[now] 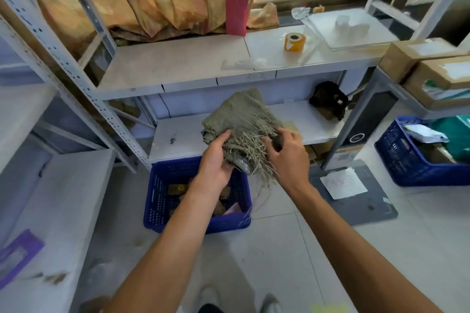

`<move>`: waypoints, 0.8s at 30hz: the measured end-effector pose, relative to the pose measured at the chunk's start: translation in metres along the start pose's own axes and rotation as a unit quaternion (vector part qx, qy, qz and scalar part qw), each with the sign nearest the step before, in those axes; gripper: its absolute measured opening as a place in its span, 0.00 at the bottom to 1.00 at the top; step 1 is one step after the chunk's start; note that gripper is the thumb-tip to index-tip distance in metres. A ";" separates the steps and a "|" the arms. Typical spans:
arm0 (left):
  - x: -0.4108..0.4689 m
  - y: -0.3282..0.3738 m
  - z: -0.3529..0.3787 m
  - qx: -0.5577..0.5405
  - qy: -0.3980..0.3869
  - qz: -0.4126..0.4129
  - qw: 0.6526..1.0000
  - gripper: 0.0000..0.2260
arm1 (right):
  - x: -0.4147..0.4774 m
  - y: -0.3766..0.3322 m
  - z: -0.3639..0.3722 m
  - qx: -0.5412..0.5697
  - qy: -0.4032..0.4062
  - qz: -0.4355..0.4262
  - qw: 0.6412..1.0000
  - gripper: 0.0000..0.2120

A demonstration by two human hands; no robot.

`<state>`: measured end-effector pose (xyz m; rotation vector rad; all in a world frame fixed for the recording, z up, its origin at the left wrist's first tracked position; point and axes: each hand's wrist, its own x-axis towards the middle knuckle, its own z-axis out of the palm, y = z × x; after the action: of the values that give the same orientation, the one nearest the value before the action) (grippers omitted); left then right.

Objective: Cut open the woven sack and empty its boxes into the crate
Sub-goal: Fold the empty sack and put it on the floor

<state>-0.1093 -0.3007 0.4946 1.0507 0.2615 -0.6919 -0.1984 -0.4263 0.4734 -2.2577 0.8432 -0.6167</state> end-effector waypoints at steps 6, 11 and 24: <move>0.030 -0.019 0.003 -0.052 0.015 -0.041 0.998 0.13 | 0.029 0.018 0.019 0.118 -0.066 0.143 0.980 0.37; 0.080 -0.031 0.008 -0.077 0.012 -0.083 0.993 0.14 | 0.070 0.038 0.034 0.194 -0.092 0.200 0.956 0.37; 0.243 -0.084 0.004 0.078 -0.070 -0.158 0.982 0.23 | 0.176 0.150 0.073 0.188 -0.133 0.241 0.943 0.18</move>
<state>0.0218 -0.4267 0.3126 1.1146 0.2589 -1.0829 -0.0938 -0.6089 0.3532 -1.6564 0.9944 -0.2120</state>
